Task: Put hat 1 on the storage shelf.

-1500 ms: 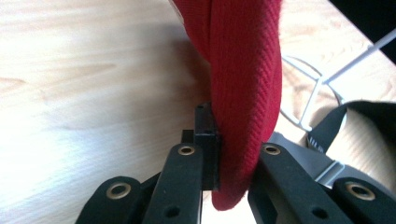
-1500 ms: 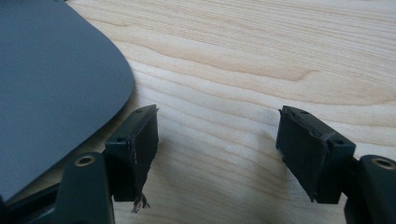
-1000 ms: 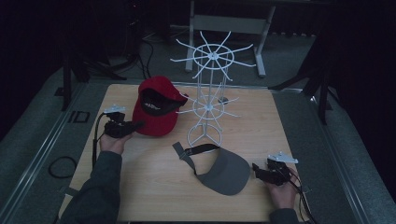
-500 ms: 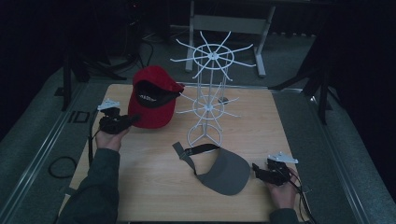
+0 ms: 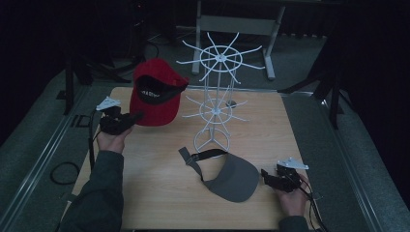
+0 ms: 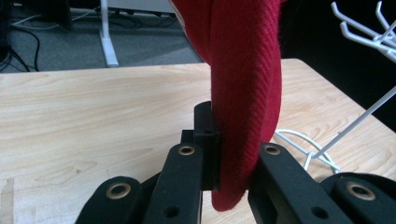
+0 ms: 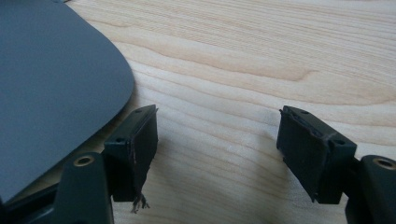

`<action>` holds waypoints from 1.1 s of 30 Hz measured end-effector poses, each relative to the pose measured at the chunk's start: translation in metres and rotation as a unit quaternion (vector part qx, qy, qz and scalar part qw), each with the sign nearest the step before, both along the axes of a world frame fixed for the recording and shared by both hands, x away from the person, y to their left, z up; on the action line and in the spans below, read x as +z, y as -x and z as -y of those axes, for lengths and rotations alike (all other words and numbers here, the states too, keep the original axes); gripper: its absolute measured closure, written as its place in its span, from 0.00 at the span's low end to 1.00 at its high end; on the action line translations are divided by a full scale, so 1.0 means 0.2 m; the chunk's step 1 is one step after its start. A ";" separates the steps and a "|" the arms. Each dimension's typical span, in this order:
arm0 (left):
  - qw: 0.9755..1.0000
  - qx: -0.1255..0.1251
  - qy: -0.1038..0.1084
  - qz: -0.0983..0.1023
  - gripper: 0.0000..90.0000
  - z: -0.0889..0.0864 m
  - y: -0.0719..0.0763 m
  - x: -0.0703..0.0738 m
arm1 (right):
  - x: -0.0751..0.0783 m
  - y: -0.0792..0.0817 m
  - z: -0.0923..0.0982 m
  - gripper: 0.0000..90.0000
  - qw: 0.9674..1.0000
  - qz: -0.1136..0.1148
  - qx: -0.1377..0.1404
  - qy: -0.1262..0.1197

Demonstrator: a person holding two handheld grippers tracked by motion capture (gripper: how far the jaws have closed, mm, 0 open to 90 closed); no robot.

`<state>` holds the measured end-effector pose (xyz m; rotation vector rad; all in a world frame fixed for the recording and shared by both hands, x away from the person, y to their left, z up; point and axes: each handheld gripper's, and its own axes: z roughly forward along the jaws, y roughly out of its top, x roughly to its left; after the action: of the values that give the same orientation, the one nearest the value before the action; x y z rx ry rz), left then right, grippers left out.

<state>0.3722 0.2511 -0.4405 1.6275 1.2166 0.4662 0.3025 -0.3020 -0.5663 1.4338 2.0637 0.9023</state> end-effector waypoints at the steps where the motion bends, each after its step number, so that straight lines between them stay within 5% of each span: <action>1: 1.000 0.000 0.000 0.001 0.96 0.00 0.00 0.01 | 0.00 0.00 0.00 0.32 1.000 0.000 0.000 0.000; 33: 0.998 0.005 0.001 0.066 0.95 0.01 0.02 0.31 | 0.00 0.00 0.00 0.32 1.000 0.001 -0.001 -0.001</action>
<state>0.3675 0.2490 -0.3785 1.5640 1.1276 0.5703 0.3020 -0.3014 -0.5666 1.4357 2.0594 0.9046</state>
